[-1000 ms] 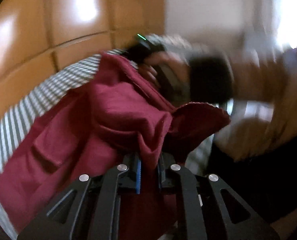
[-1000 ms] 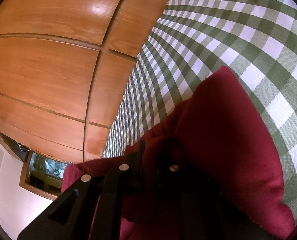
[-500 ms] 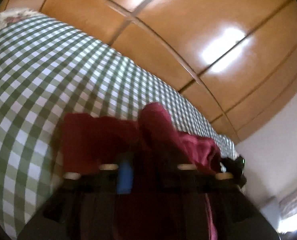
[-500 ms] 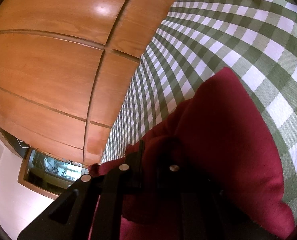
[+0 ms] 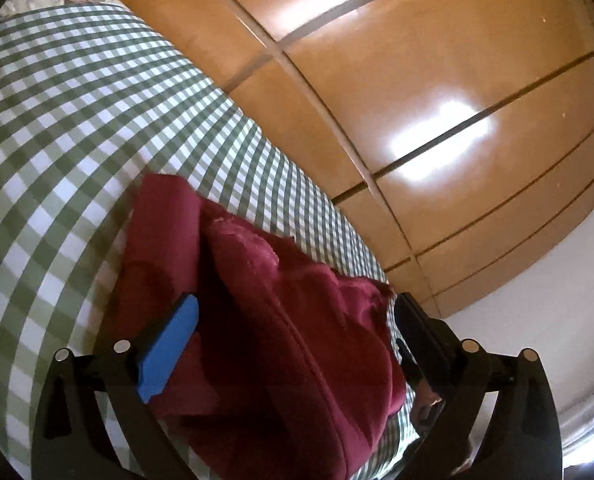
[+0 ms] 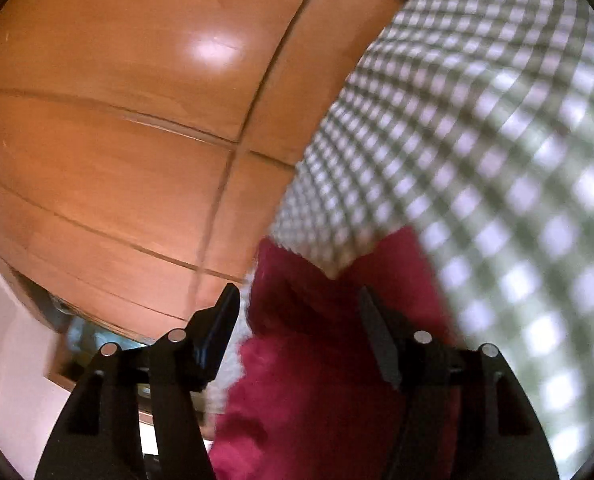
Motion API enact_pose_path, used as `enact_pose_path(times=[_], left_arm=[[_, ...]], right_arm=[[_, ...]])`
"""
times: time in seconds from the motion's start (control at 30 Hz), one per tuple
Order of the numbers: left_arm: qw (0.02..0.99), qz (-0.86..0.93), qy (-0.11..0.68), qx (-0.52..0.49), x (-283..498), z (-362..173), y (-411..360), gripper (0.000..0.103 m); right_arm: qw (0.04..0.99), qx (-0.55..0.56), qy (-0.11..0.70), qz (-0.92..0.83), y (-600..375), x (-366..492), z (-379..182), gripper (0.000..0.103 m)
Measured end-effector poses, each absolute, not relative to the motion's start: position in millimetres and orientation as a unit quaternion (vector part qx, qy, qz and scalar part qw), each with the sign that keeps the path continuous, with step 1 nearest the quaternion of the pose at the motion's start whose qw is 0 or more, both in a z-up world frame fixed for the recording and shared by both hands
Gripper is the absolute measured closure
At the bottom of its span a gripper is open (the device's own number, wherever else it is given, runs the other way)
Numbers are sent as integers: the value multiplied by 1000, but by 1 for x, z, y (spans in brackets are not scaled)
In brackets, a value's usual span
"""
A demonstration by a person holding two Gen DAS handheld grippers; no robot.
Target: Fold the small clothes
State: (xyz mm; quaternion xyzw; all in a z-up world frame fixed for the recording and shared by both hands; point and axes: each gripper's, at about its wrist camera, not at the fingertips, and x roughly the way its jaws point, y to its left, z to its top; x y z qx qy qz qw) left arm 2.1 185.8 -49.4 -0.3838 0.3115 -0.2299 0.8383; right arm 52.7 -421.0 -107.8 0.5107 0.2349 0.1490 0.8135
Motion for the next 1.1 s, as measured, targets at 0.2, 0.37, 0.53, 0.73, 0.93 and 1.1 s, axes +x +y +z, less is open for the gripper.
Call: enact_pose_path(times=[0.2,0.37,0.53,0.73,0.93,1.1], left_arm=[[839,-261,357,-318,-11,-49,150,6],[834,-291,387,-264,-31,-57,128,6],[841,-286,389,-245,-28,-58,123,78],[861,-286,325,-266,-24,-17,163,95],[879,-274,336,-200,-37,-28,173,96],[861,-266,399,-169,-43,-71,159,89]], right_arm=[[853,387,308,165,-396,33,-106,57],[850,360,326,204,-380,26,-116,63],[851,354,329,205,-372,24,-120,94],[839,400,248,274,-395,-15,-92,96],[849,351,261,296,-393,-57,-95,96],[853,296,347,252,-378,-52,-129,87]])
